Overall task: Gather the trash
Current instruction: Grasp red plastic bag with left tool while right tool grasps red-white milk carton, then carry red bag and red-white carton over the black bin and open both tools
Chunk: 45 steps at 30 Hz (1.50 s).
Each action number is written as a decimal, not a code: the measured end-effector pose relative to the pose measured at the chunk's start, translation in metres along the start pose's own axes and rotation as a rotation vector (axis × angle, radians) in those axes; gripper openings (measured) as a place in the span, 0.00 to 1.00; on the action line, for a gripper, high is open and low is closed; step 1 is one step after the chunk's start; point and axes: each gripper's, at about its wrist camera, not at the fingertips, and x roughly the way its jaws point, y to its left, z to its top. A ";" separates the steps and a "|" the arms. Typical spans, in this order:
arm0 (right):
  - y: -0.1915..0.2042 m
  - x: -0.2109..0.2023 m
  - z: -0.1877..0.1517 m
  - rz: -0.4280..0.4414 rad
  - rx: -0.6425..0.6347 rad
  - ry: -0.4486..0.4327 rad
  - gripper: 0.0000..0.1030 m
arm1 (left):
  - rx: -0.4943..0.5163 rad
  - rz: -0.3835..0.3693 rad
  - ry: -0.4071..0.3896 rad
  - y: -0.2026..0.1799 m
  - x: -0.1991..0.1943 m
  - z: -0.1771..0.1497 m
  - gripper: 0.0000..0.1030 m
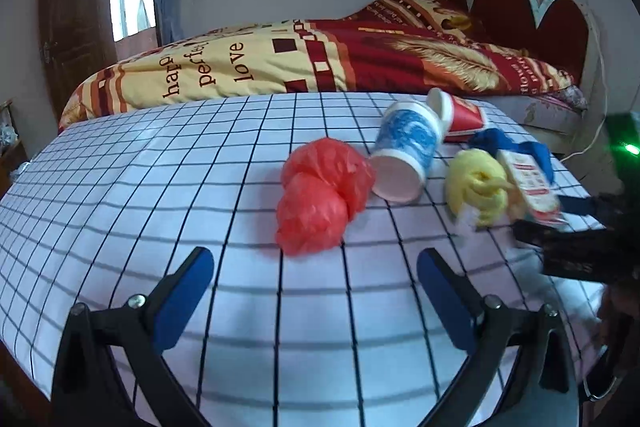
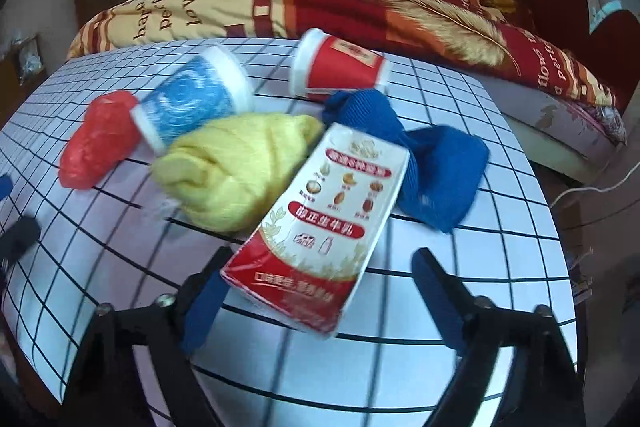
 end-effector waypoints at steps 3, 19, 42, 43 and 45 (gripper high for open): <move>-0.007 0.005 0.002 0.010 0.013 0.005 0.71 | -0.003 -0.012 0.012 0.002 0.017 0.011 0.95; -0.007 -0.010 -0.003 0.091 -0.025 -0.035 0.51 | -0.024 -0.099 0.128 0.008 0.052 0.026 0.40; -0.051 -0.134 -0.090 0.070 -0.050 -0.196 0.51 | 0.090 -0.194 0.000 -0.073 -0.058 -0.027 0.39; -0.056 -0.137 -0.095 0.064 -0.049 -0.195 0.51 | 0.092 -0.198 0.003 -0.078 -0.058 -0.029 0.39; -0.064 -0.142 -0.104 0.055 -0.044 -0.193 0.51 | 0.095 -0.208 0.004 -0.087 -0.058 -0.030 0.39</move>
